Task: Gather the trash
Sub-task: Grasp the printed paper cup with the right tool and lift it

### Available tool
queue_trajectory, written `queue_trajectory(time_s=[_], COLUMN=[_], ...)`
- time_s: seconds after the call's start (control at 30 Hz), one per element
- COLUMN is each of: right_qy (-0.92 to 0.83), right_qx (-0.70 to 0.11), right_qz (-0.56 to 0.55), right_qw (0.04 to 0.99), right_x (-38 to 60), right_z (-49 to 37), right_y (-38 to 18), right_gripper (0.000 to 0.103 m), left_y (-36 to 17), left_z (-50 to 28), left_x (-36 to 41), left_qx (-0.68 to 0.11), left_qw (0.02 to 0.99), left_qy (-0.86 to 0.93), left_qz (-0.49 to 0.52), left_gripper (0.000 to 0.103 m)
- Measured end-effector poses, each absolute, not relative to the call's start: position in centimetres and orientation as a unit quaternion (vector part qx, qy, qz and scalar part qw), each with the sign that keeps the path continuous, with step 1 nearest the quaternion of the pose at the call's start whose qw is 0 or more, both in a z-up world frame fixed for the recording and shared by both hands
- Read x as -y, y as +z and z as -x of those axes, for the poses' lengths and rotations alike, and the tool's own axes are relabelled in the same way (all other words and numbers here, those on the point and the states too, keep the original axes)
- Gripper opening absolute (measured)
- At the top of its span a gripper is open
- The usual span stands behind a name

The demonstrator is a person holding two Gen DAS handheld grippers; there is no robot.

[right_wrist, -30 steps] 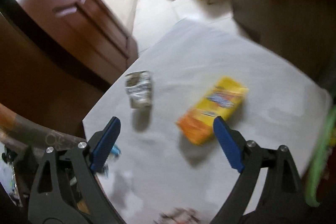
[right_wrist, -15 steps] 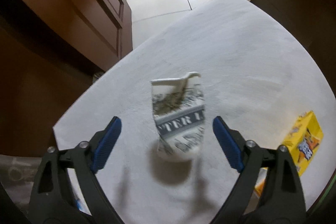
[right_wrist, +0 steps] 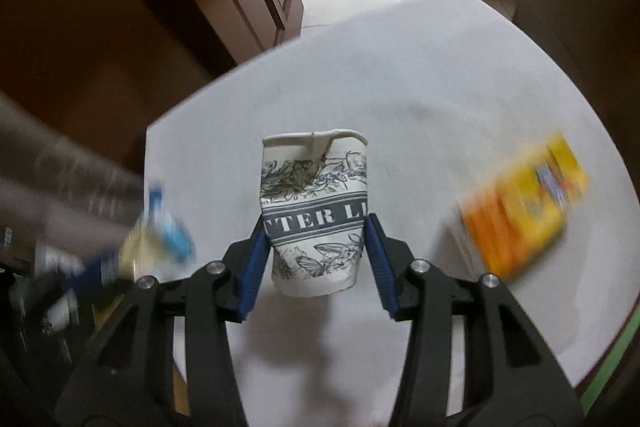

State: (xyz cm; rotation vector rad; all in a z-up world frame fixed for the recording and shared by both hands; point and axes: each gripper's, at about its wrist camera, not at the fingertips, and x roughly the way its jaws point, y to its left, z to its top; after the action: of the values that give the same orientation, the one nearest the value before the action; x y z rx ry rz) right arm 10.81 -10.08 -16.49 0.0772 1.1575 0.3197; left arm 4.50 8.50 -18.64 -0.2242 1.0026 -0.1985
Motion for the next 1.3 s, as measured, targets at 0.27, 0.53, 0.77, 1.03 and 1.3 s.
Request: queue_trajectory(time_s=[0.27,0.53,0.77,1.03,1.3], right_qy=[0.082,0.077,0.076,0.076,0.070], right_qx=[-0.530,-0.503,-0.498,-0.497,-0.501], right_qz=[-0.111,-0.105,-0.114,-0.105,-0.116], right_qw=[0.837,0.855,0.856,0.858,0.855], right_x=[16.0,16.5,17.4,17.1,17.6], right_z=[-3.3,-4.0,-3.0,-2.7,-2.7], right_y=[-17.3,-15.5,-15.7,-15.3,-15.5], right_gripper=[0.046,0.046,0.046,0.046,0.046], left_y=[-17.5,-16.3,-16.4,-16.6,-17.1], left_z=[-3.6,-3.0,-2.8,-3.0,-3.1], left_x=[-6.8,-5.4,-4.3,-4.3,-4.2], left_qx=[-0.471,-0.461,-0.466,-0.471,-0.477], left_qw=[0.870,0.876,0.873,0.871,0.868], left_qy=[-0.110,-0.123,-0.129,-0.128,-0.128], left_qz=[0.094,0.072,0.060,0.061,0.056], left_gripper=[0.025,0.025,0.025,0.025,0.025])
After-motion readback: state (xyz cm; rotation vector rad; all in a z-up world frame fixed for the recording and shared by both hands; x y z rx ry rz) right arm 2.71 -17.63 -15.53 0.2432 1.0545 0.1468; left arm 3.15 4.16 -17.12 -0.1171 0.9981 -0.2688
